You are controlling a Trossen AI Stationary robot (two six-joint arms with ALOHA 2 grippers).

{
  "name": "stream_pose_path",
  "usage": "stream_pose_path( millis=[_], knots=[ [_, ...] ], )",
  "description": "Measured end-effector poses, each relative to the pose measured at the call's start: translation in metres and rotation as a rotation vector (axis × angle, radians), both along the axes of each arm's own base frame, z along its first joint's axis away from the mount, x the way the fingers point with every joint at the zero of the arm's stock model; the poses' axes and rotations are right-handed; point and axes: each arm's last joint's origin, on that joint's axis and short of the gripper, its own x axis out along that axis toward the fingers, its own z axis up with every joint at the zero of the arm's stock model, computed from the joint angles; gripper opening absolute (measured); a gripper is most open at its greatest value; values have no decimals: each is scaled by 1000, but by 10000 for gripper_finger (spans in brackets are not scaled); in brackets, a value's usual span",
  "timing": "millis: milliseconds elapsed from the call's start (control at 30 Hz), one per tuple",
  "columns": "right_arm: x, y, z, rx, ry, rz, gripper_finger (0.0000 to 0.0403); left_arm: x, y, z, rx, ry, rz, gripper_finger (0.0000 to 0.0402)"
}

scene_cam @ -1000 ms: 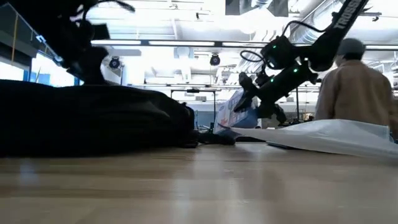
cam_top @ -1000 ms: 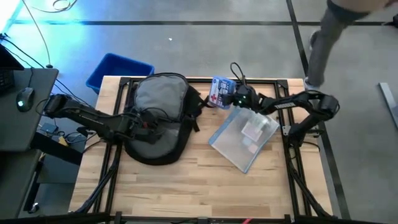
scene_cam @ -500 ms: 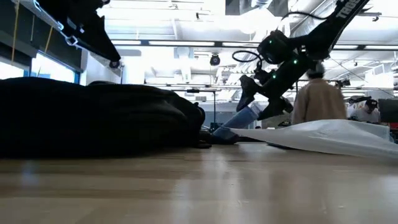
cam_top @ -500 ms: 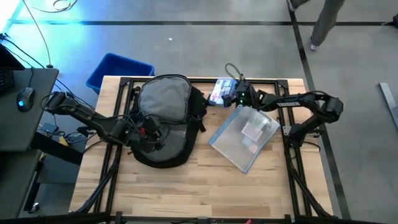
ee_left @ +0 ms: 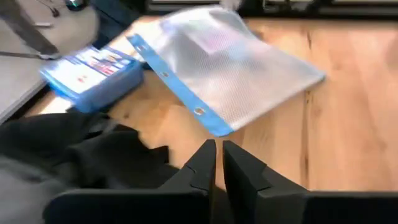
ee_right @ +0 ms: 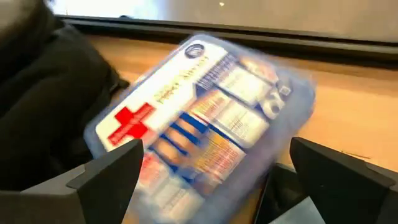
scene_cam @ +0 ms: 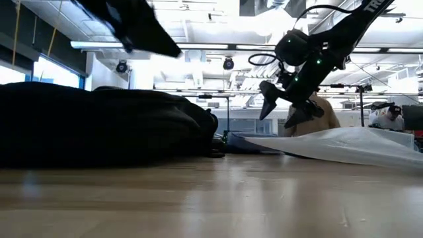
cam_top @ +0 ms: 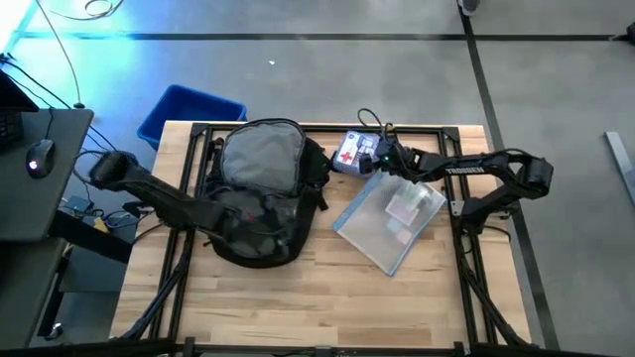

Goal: Unpack backpack
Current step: Remove the blue first aid kit from the black backpack, then open the white zip bag

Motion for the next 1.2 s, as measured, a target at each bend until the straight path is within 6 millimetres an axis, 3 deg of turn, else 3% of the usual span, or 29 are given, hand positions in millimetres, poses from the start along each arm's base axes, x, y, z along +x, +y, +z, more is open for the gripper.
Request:
stream_pose_path(
  millis=[133, 267, 367, 500, 667, 800, 967, 1100, 1200],
  knots=[
    [3, 0, 6, 29, -1, 74, 389, 24, 11, -40, 17, 88, 16, 1],
    [10, 21, 20, -75, 70, 204, 389, 27, 31, -75, 56, 255, 135, 0],
    [16, 52, 29, -105, 72, 337, 389, 16, 46, -86, 123, 377, 289, 0],
    [20, 110, 28, -120, 108, 504, 389, -1, 56, -89, 234, 465, 458, 0],
    [11, 189, 25, -230, 138, 676, 389, -11, 57, -79, 308, 467, 507, 0],
    [-7, 237, 23, -210, 74, 726, 389, -19, 40, -52, 345, 391, 444, 0],
    [-23, 274, 20, 59, -10, 861, 388, -27, 6, -6, 352, 94, 386, 0],
    [-33, 299, 10, 54, 17, 959, 372, -26, -24, 21, 293, -91, 250, 0],
    [-35, 308, -9, 31, 100, 991, 357, -20, -42, 29, 248, -161, 71, 0]
  ],
)
